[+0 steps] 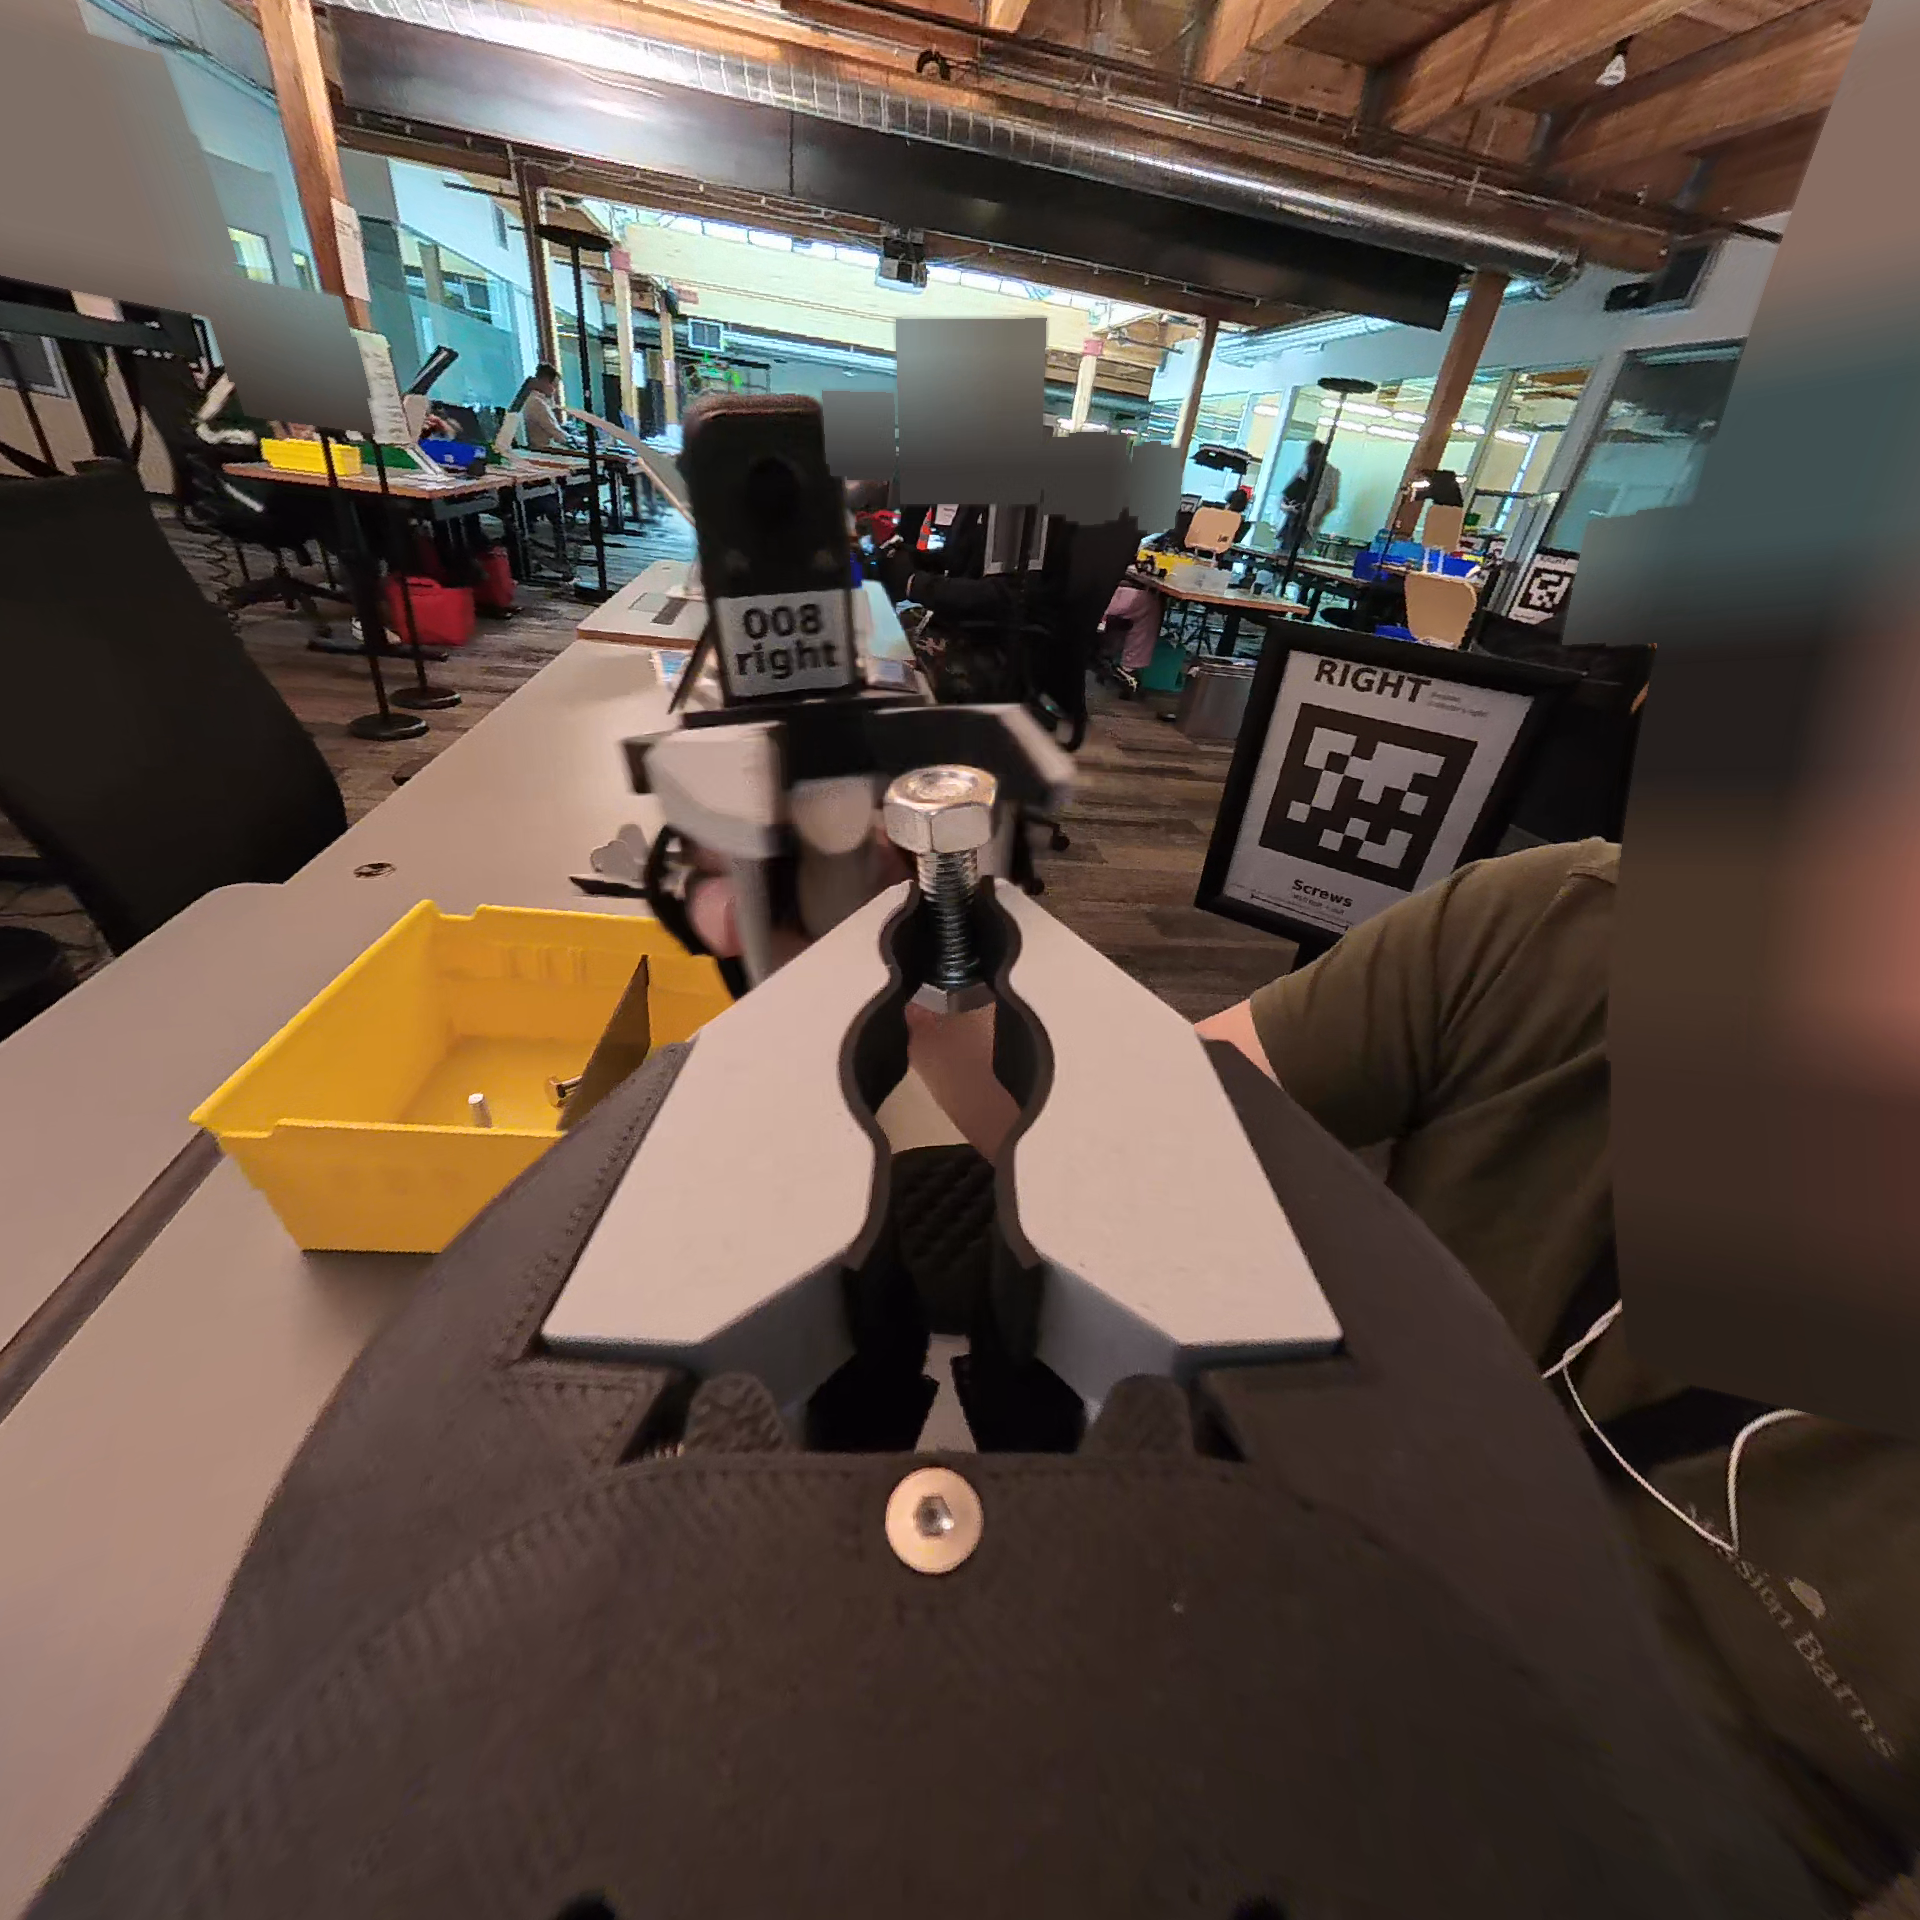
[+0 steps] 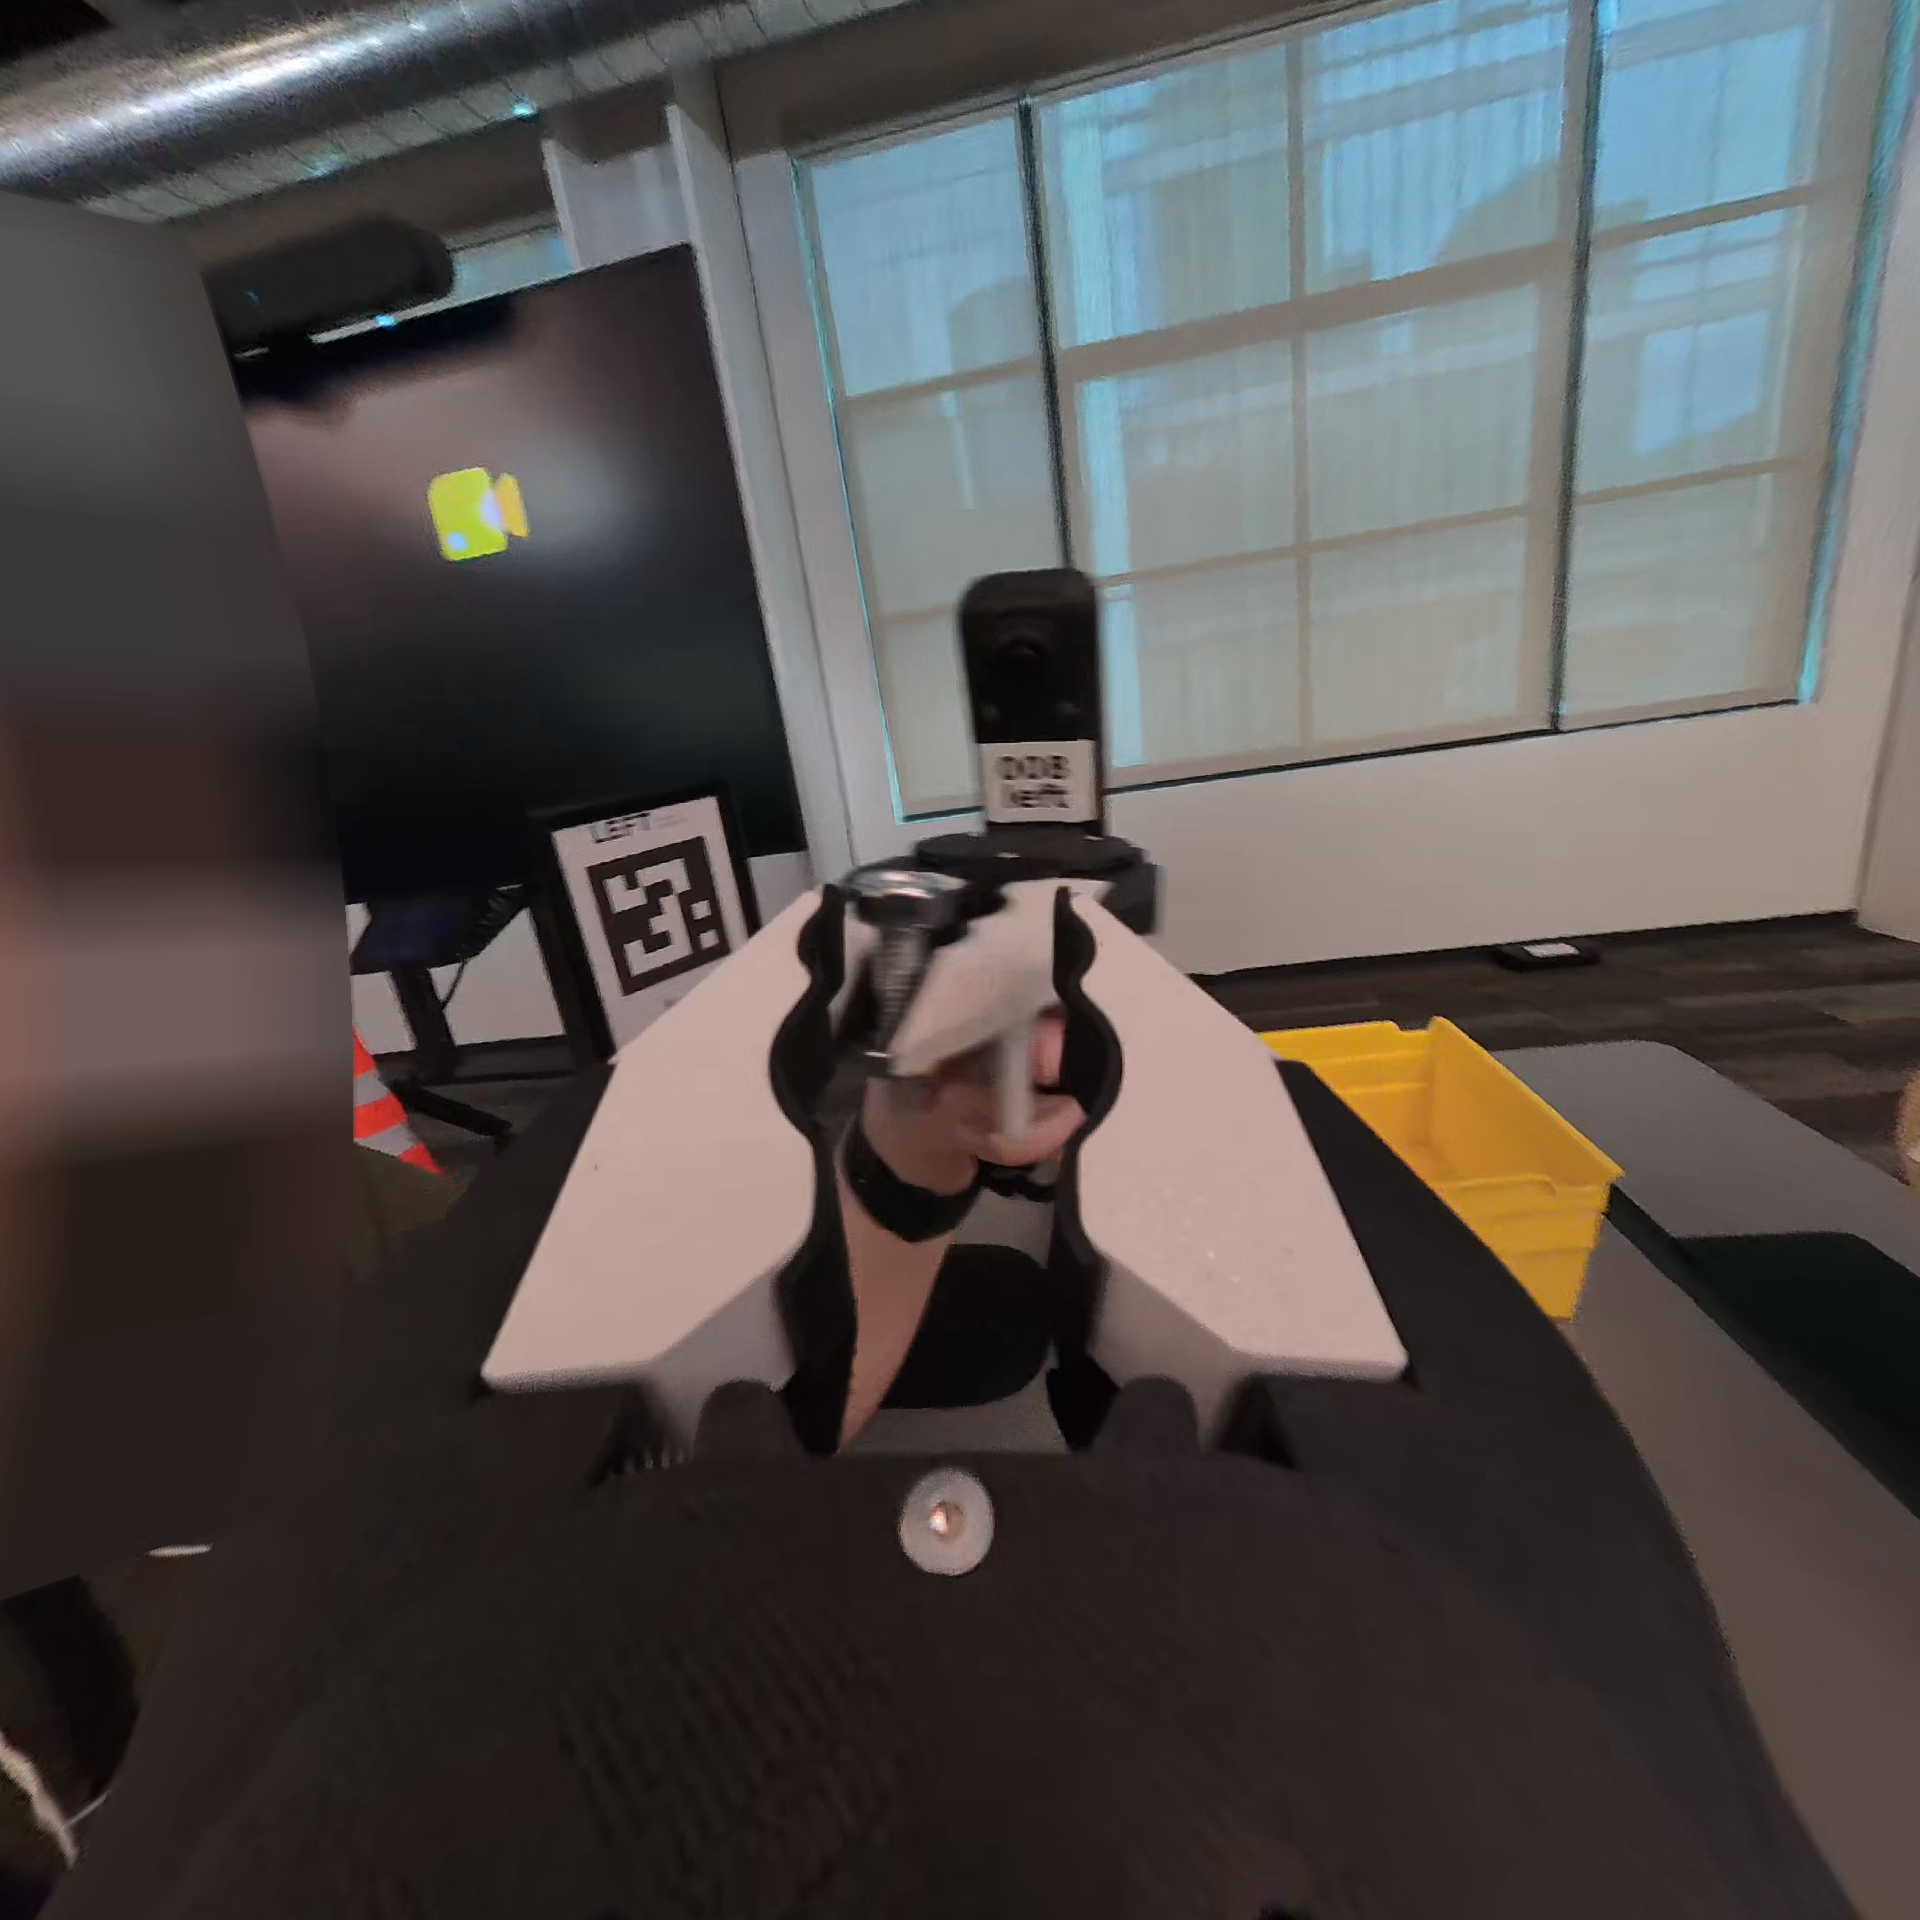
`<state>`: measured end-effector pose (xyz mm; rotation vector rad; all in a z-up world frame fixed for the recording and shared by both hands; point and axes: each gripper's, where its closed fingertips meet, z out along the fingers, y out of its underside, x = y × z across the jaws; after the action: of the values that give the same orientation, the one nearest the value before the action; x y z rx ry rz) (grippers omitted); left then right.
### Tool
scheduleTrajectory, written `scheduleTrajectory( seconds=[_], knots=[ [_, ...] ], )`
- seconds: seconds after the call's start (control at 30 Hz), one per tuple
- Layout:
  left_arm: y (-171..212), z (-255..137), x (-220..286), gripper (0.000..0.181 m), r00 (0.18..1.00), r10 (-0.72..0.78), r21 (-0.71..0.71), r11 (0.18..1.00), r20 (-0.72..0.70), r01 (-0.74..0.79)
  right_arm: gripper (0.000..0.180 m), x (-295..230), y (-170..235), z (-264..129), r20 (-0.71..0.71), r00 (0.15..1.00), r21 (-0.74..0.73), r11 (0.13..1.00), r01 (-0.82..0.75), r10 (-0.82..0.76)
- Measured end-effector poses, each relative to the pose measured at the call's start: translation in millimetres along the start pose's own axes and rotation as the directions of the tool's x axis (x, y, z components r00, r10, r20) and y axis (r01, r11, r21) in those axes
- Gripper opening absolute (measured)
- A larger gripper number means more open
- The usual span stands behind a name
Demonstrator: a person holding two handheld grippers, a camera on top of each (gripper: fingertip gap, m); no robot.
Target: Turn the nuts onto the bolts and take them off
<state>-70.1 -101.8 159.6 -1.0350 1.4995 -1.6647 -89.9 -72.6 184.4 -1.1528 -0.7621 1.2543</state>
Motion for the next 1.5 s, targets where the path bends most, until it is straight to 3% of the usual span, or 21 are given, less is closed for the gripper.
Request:
scheduleTrajectory(
  seconds=[0.03,0.1,0.17,0.43,0.6,0.67,0.73,0.93,1.07,1.1,1.17,1.2,1.3,1.5],
  knots=[
    [0.0,0.6,2.2,0.008,1.000,0.004,-0.003,1.000,-0.004,-0.004,0.046,5.3,-2.5,-4.0,0.002,1.000,0.025,1.000,-0.011,0.011],
    [-2.8,-1.0,3.3,0.008,1.000,0.017,0.010,1.000,0.006,-0.017,0.026,23.8,-12.5,-16.7,-0.025,0.995,0.110,0.990,-0.093,0.097],
    [-4.0,-2.7,9.9,0.008,0.999,0.017,0.011,1.000,-0.027,-0.017,0.029,27.8,-21.7,-25.7,-0.001,0.990,0.168,0.976,-0.137,0.139],
    [-1.8,-0.8,2.9,0.008,1.000,0.011,0.004,1.000,-0.002,-0.011,0.041,-21.7,-12.5,-4.2,0.036,0.998,0.016,0.999,0.046,-0.047],
    [2.8,6.3,5.4,0.008,1.000,0.027,-0.028,0.999,0.009,-0.027,0.049,4.0,-3.6,-6.8,0.023,0.999,0.016,0.999,-0.045,0.044],
    [1.7,3.6,-0.4,0.008,0.999,0.030,-0.020,0.999,0.043,-0.029,0.044,29.0,-7.1,-18.1,-0.049,0.993,0.062,0.992,-0.108,0.111],
    [-1.8,1.5,9.6,0.008,0.999,0.010,0.001,1.000,-0.031,-0.010,0.037,42.3,-11.5,-27.7,-0.105,0.989,0.097,0.991,-0.092,0.102],
    [0.1,4.0,6.6,0.008,1.000,0.021,-0.013,1.000,-0.004,-0.021,0.042,-16.3,-19.9,-12.3,0.067,0.998,0.058,0.998,-0.023,0.019],
    [2.9,9.1,11.8,0.008,0.999,0.020,-0.027,0.999,-0.032,-0.021,0.042,-14.4,-3.2,-1.5,0.023,0.999,-0.025,0.999,0.044,-0.043],
    [3.4,10.1,13.7,0.008,0.999,0.025,-0.032,0.999,-0.038,-0.026,0.049,-7.8,-2.8,-3.1,0.017,0.999,-0.014,0.999,0.034,-0.034],
    [2.8,9.4,9.1,0.008,0.999,0.033,-0.032,0.999,0.003,-0.033,0.048,1.0,-6.4,-10.5,0.064,0.996,0.028,0.997,-0.069,0.067],
    [1.8,8.0,8.1,0.008,0.999,0.034,-0.025,0.999,0.009,-0.034,0.038,9.7,-9.7,-15.1,0.059,0.992,0.059,0.991,-0.117,0.114],
    [-1.5,4.8,14.2,0.008,0.999,0.018,-0.008,1.000,-0.036,-0.018,0.034,27.0,-14.2,-23.7,0.011,0.990,0.108,0.984,-0.143,0.143],
    [1.4,5.3,2.6,0.008,1.000,0.017,-0.019,1.000,0.019,-0.017,0.038,-10.0,-11.1,-5.9,0.037,0.999,0.031,0.999,-0.009,0.008]
  ],
)
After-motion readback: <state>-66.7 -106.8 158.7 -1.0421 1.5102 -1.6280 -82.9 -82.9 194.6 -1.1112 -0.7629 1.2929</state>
